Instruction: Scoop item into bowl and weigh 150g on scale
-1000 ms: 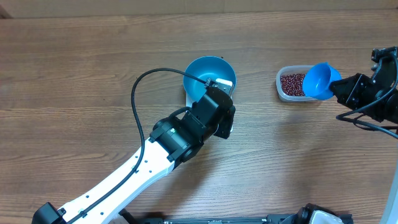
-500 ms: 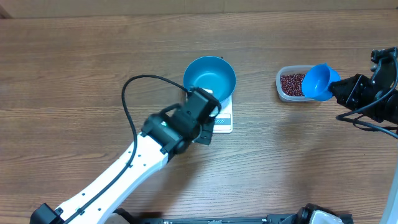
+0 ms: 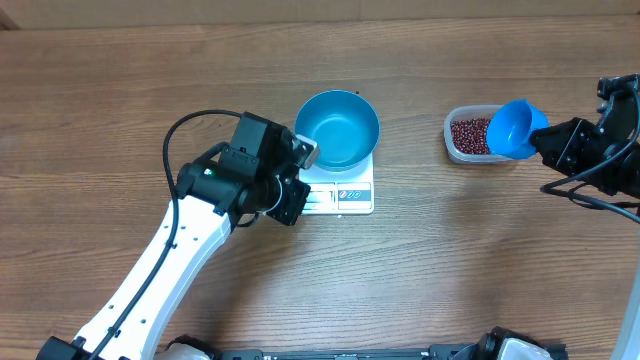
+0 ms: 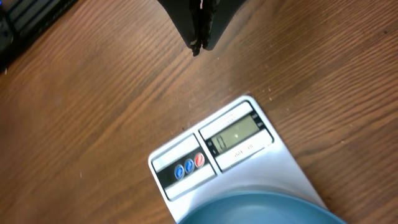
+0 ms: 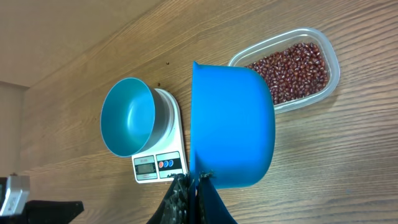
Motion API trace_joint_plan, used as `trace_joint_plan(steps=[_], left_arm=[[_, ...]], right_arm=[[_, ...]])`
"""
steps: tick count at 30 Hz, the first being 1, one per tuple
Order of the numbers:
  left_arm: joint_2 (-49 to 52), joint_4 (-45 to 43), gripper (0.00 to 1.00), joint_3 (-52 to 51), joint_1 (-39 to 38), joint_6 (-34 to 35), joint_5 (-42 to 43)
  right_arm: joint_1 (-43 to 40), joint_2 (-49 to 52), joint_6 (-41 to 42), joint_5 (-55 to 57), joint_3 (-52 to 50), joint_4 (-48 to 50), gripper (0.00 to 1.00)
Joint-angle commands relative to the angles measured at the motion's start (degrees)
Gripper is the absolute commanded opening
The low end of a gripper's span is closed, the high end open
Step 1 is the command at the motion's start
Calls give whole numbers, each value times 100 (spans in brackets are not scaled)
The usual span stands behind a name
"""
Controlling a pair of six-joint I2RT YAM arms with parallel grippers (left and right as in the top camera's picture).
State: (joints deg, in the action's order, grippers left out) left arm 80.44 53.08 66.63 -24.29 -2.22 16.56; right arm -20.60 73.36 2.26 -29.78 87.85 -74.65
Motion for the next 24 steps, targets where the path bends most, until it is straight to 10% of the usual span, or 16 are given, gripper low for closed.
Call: trace_joint_plan(steps=[1, 14, 24], left_arm=[[-177, 120, 5, 33, -118, -201, -251], [-2363, 170, 12, -391, -157, 750, -1211], [-2627, -929, 36, -2135, -166, 492, -151]], right_arm=[[-20, -37, -83, -26, 138, 39, 4], [-20, -37, -81, -26, 138, -4, 4], [-20, -37, -81, -26, 138, -2, 4]])
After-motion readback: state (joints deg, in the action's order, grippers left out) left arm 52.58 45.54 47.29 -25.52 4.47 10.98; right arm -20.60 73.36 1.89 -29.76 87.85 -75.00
